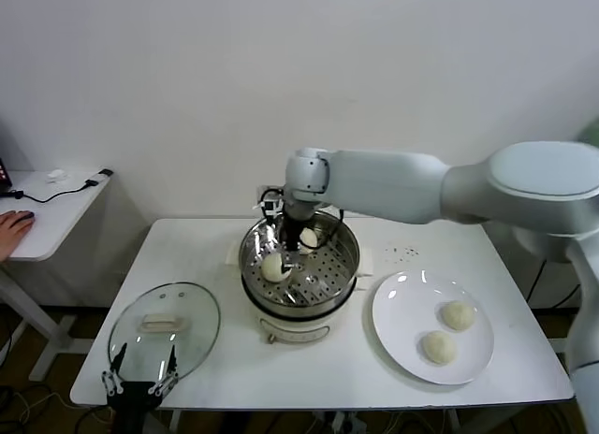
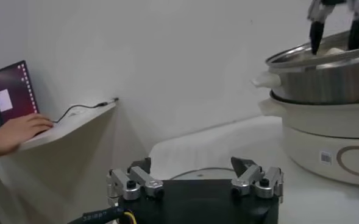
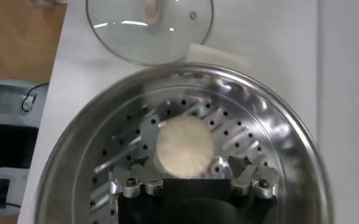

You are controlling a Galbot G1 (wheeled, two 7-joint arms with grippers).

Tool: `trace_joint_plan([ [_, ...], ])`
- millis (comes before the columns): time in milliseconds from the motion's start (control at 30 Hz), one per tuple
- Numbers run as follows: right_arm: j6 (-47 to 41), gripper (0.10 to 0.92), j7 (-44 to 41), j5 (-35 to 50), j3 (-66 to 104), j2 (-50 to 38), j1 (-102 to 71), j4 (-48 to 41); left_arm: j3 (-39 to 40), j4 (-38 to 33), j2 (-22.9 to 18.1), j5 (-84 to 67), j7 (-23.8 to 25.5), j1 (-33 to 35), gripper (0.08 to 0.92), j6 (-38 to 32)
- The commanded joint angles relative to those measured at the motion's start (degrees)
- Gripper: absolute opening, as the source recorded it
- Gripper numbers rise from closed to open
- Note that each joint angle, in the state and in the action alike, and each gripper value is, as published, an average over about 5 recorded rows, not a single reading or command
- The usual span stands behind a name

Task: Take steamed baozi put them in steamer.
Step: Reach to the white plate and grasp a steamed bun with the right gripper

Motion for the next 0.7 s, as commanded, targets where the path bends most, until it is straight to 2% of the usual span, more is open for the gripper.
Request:
trace_joint_plan([
  [33,5.42,0.823,-8.15,-5.02,-7.57,-23.92,16.85,20.73,0.47,-0.35,0.8,-0.02,0.06,0.97,0.823,-0.21],
  [167,6.48,0.823,-8.84,-12.7,-10.49,-34.39,16.84,26.57,0.56,-0.66,1.17,0.14,0.14,0.81,0.823,0.02],
  [333,6.66,0.823,-8.36,-22.47,-8.22,-43.13,7.96,28.49,0.52,-1.04,1.04,0.39,0.23,0.62,0.823,0.35],
  [500,6.32,0.823,-6.9,-29.39,-1.12,-47.67,-4.97,27.09,0.19,-0.69,0.69,0.22,0.04,1.17,0.823,-0.1],
  [700,6.35,0.823,-5.68,-35.0,4.14,-48.53,-16.48,24.59,-0.01,-0.64,0.45,0.25,0.08,1.44,0.823,-0.14],
])
